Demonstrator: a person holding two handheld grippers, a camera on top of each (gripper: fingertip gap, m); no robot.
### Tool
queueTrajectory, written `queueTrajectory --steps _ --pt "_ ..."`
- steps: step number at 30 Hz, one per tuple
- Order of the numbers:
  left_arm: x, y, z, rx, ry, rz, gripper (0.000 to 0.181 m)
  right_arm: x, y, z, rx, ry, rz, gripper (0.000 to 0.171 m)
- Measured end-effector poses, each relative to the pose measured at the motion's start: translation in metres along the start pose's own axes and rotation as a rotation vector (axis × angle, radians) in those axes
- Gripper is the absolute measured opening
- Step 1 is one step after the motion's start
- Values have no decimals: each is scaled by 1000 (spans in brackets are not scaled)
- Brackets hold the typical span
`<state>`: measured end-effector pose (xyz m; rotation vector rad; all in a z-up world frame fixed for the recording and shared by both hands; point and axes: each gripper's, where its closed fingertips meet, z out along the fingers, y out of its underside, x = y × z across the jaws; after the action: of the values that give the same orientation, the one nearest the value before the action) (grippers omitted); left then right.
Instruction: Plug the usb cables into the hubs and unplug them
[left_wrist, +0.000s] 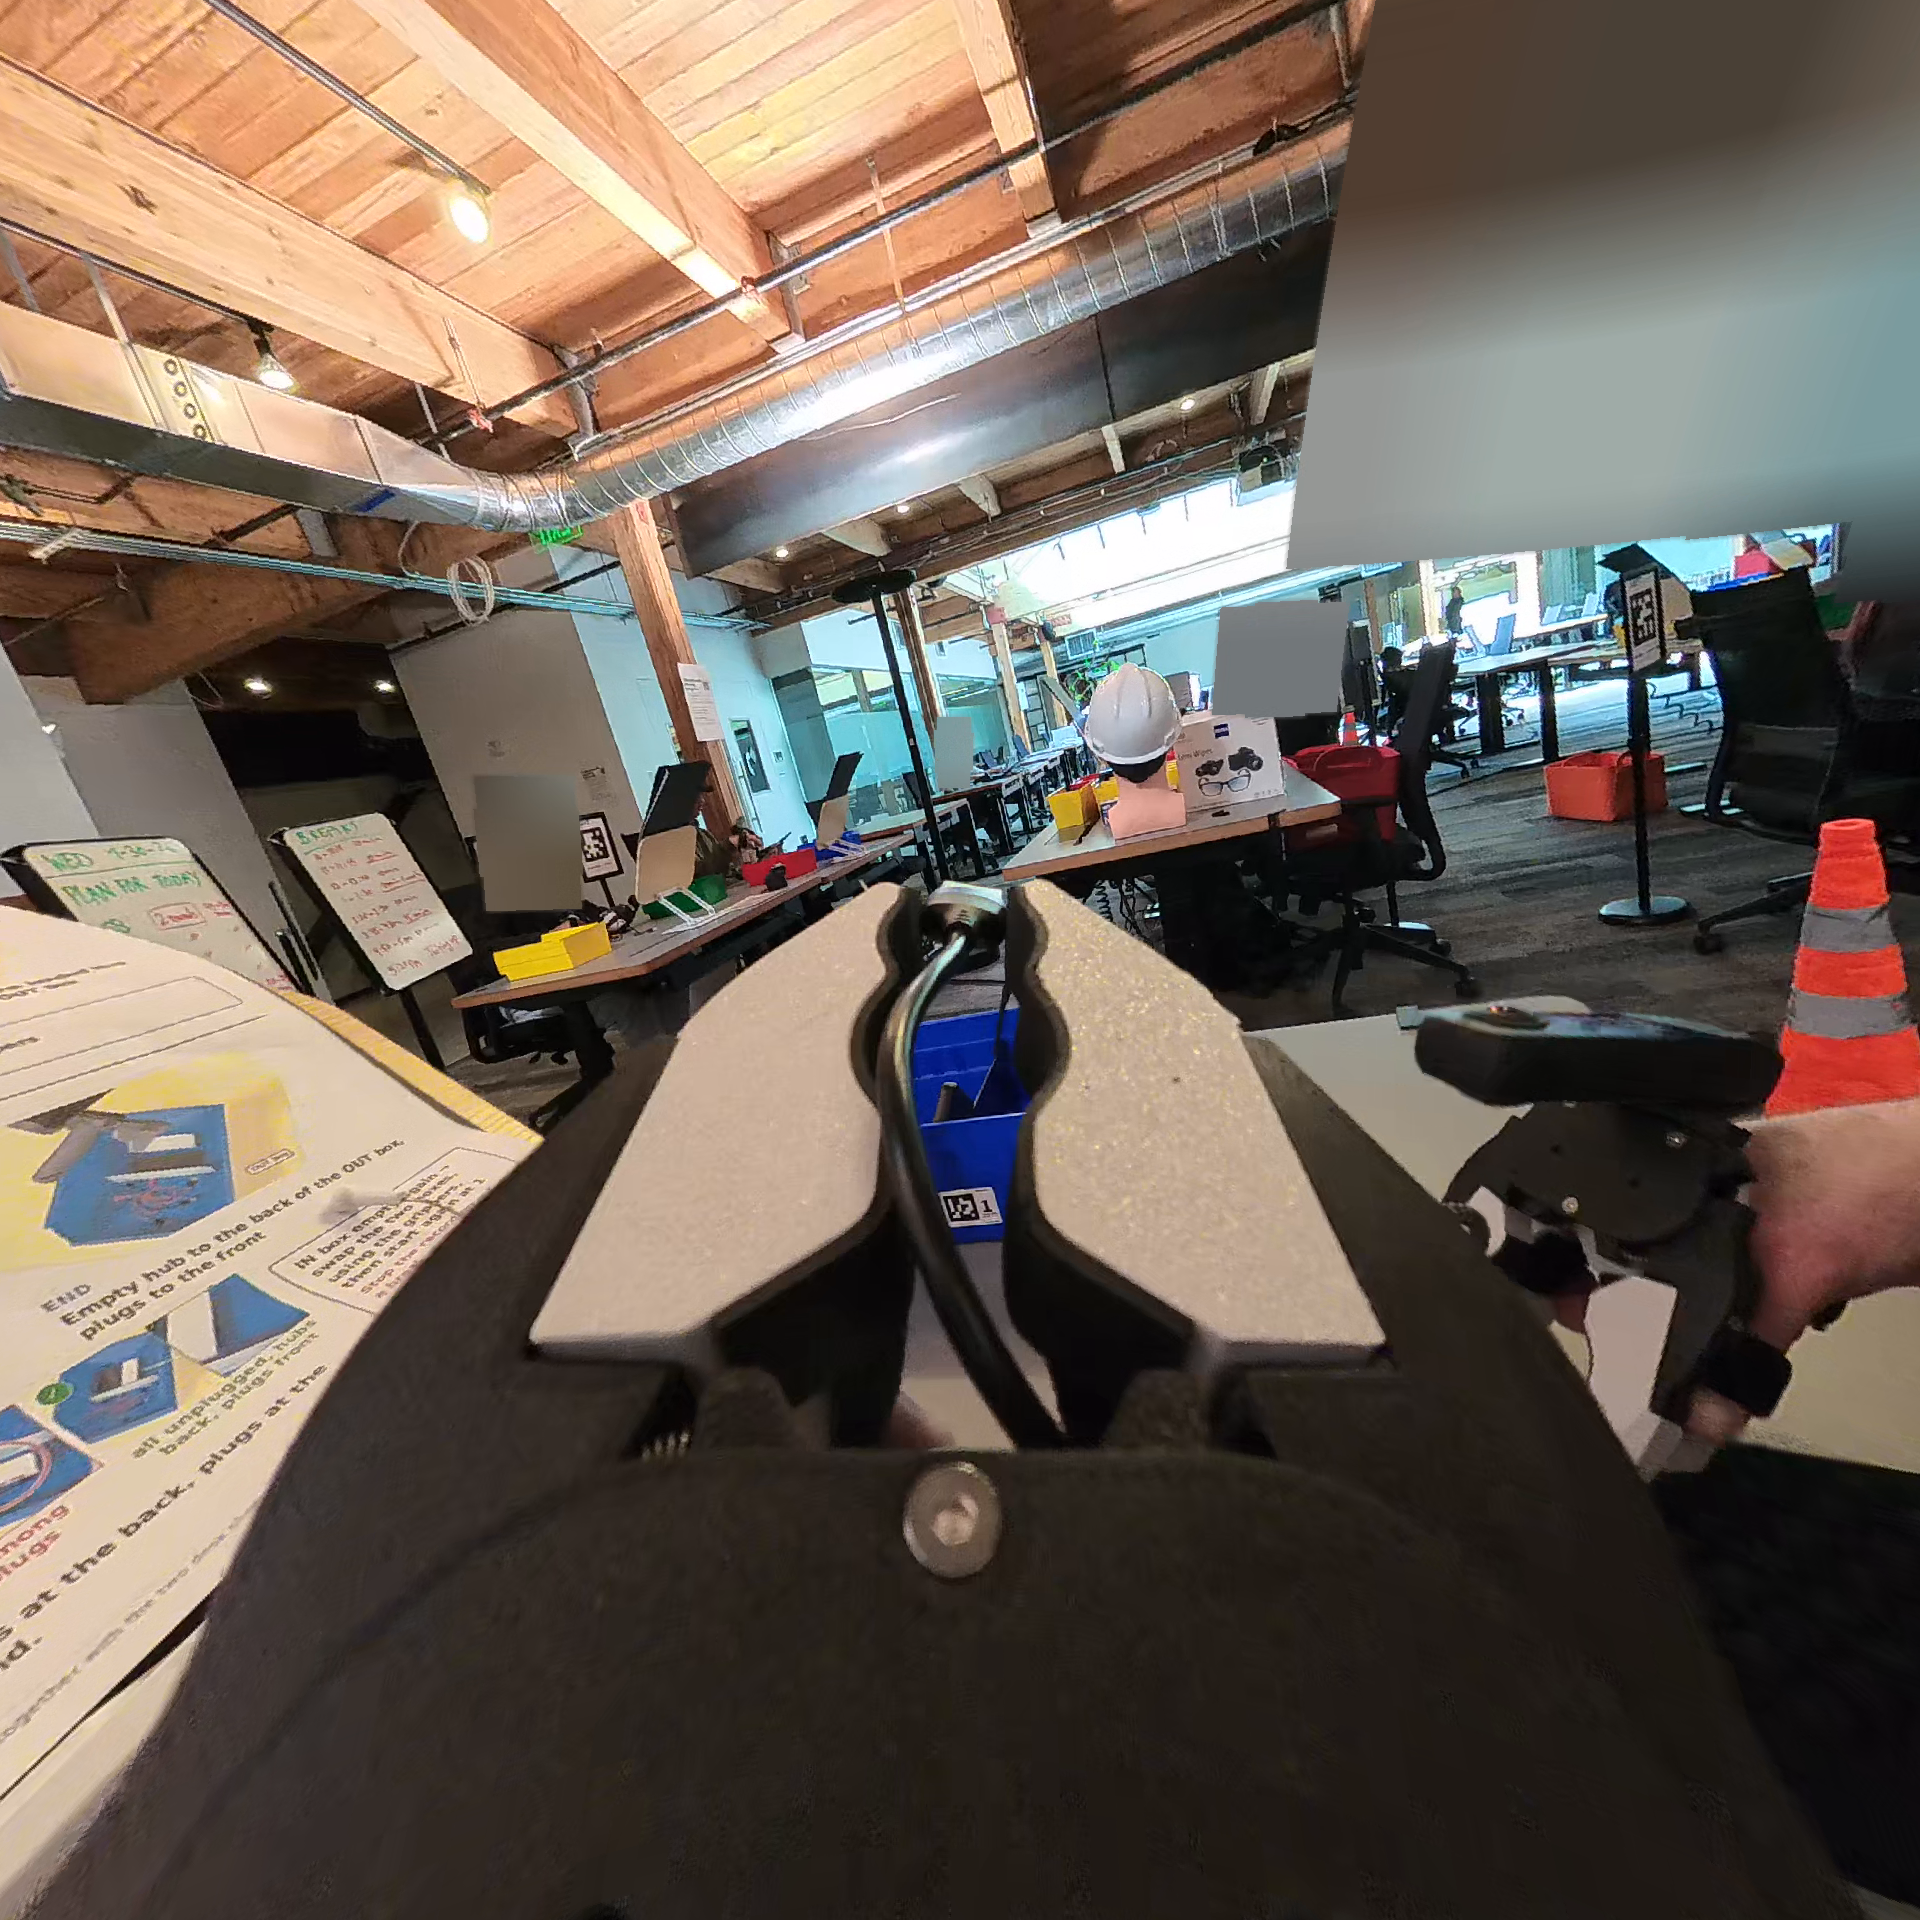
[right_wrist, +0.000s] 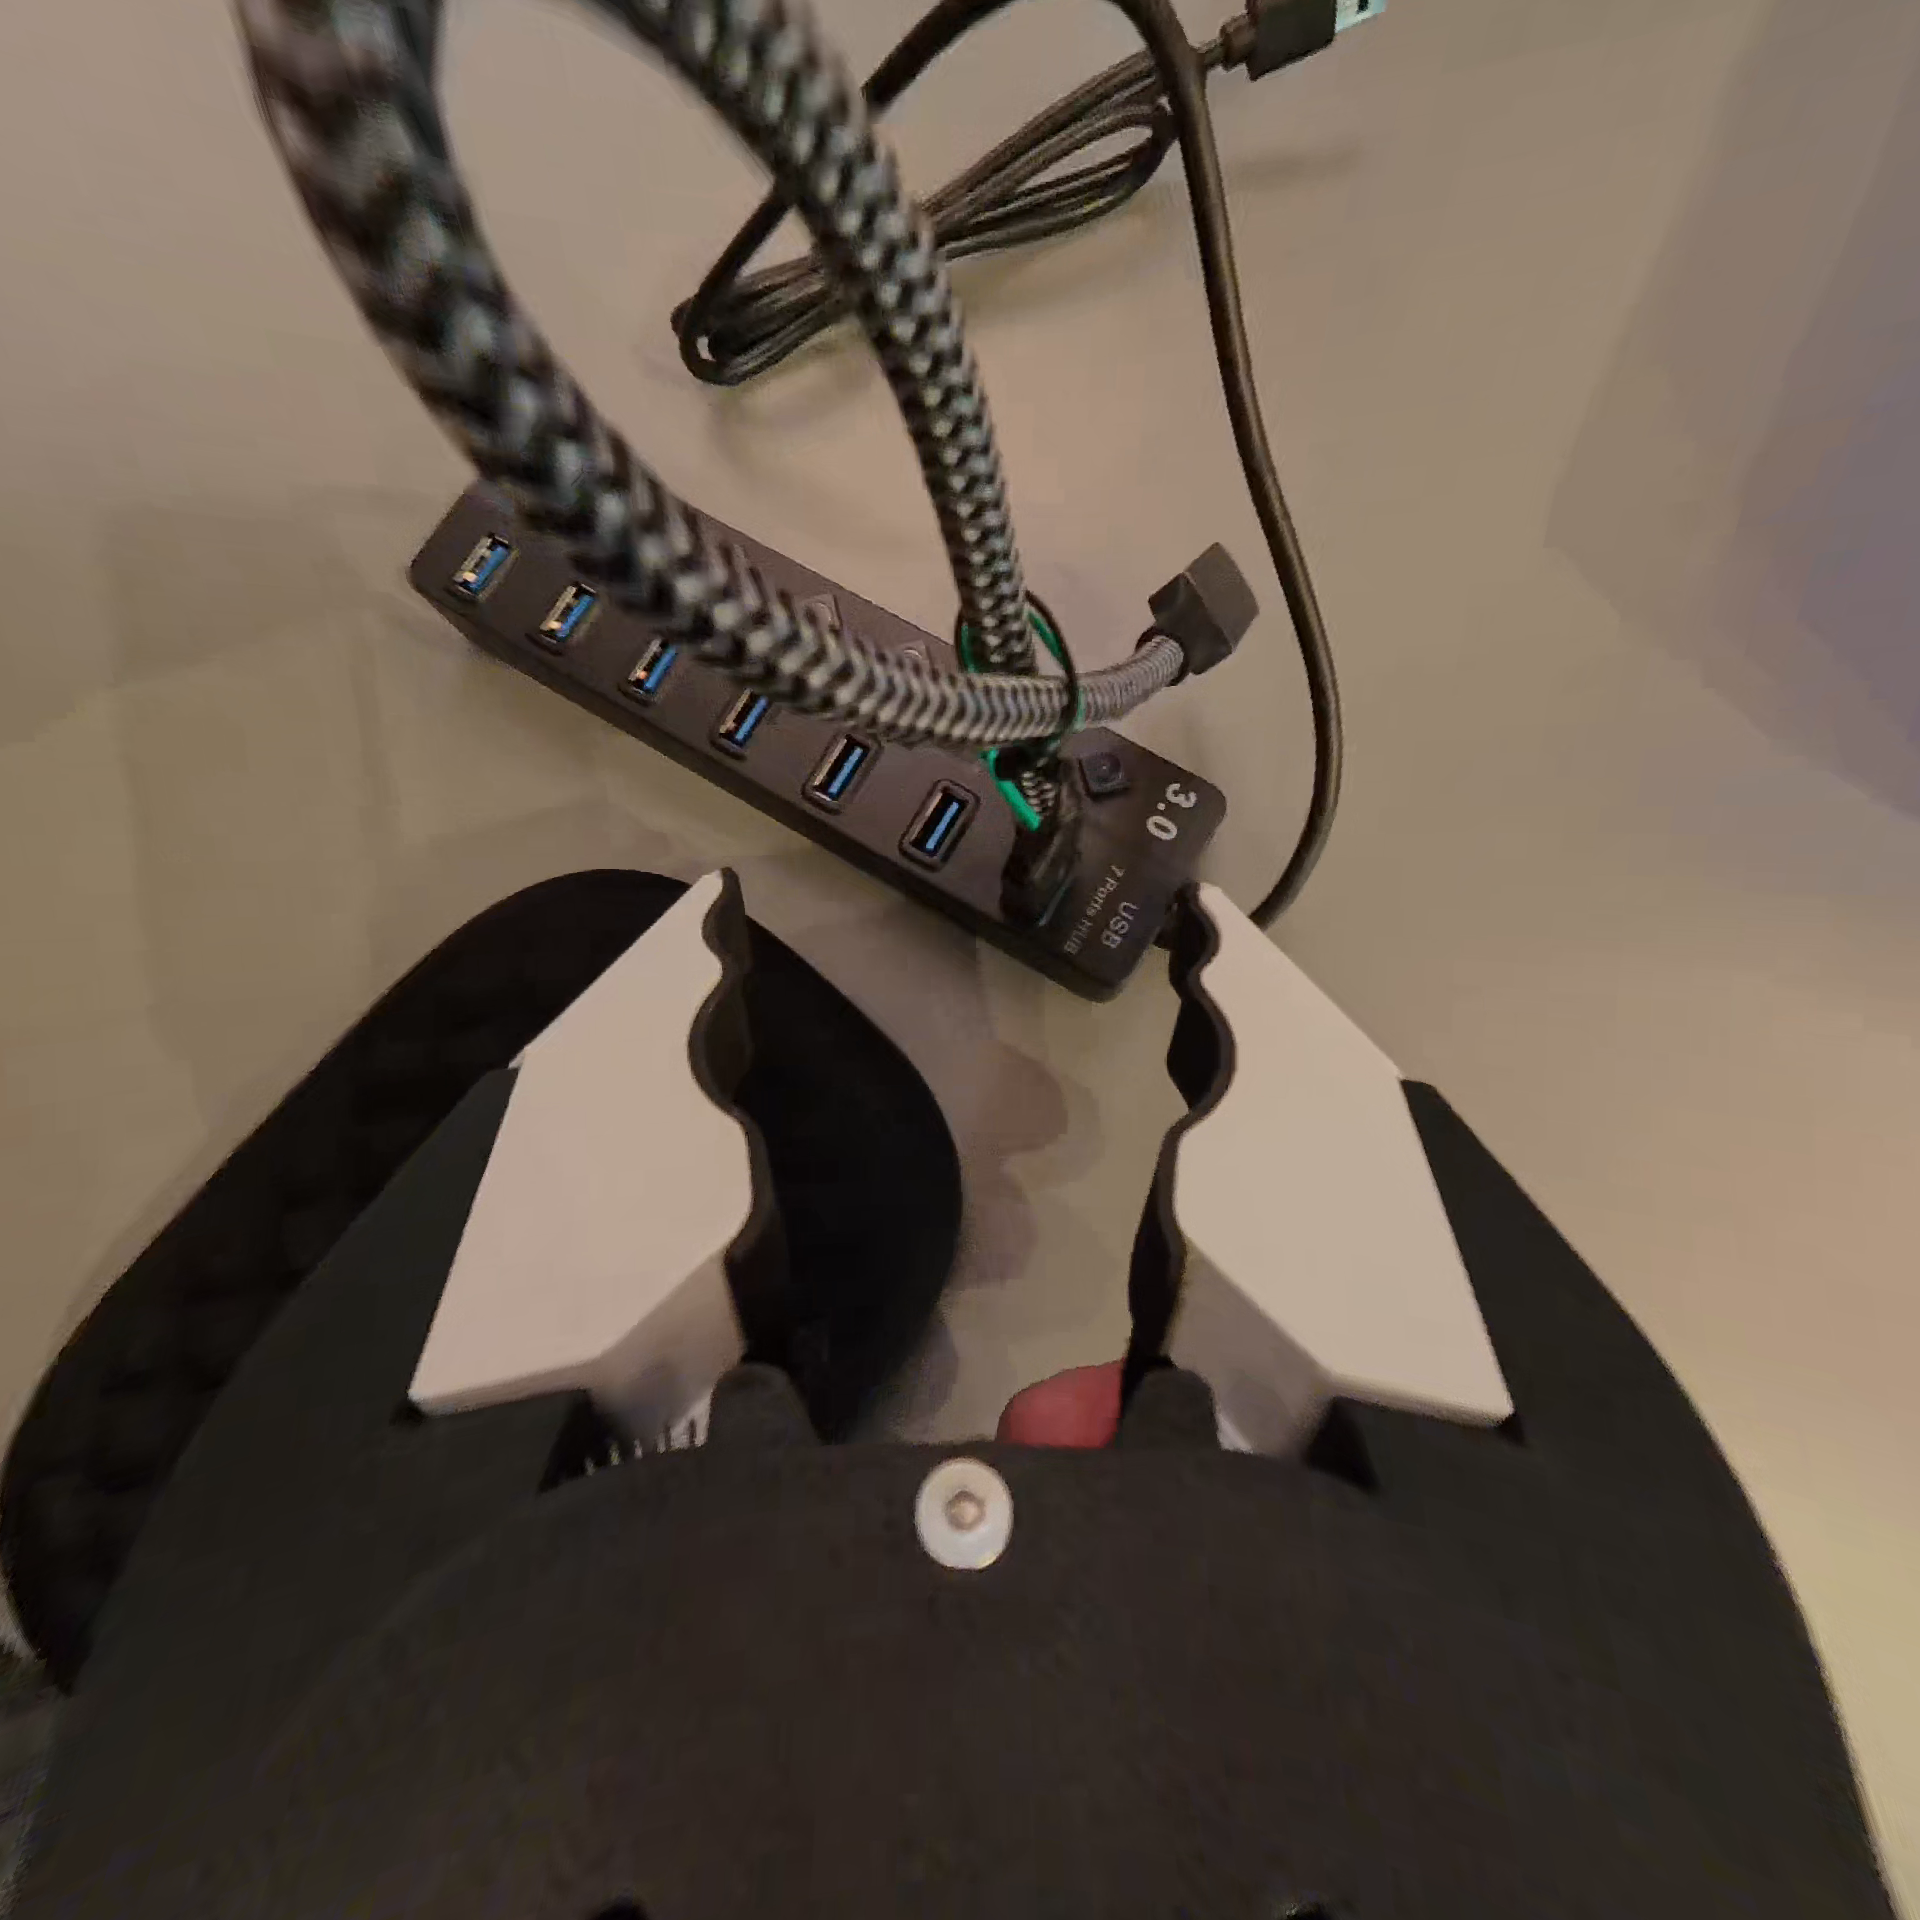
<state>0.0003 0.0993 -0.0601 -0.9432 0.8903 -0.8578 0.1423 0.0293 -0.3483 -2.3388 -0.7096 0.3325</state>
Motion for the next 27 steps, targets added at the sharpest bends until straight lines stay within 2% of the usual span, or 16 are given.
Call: queueTrajectory --steps 5,10,14,17,20,23,24,27 --pt "-2 -3 -2 6 -7 3 15 7 -5 20 4 -25 -7 83" --pt "-5 -4 -5 12 -15 1 15 4 -35 48 37 -108 -104 89" --pt "-8 -4 -7 8 -23 3 15 2 -62 72 33 -156 -216 106" --pt "-12 -6 -11 11 -33 7 15 -3 -64 68 -21 -202 -201 124" --pt "-18 -6 -14 21 -44 -8 15 -6 -54 53 -46 -168 -132 131" --pt "-22 -3 -16 23 -49 -29 15 -22 -55 41 34 -129 -1 146" --pt "-23 -2 -16 25 -49 -38 15 -30 -57 41 63 -114 31 160" --pt "-25 0 -17 26 -52 -47 15 -43 -69 44 148 -18 65 161"
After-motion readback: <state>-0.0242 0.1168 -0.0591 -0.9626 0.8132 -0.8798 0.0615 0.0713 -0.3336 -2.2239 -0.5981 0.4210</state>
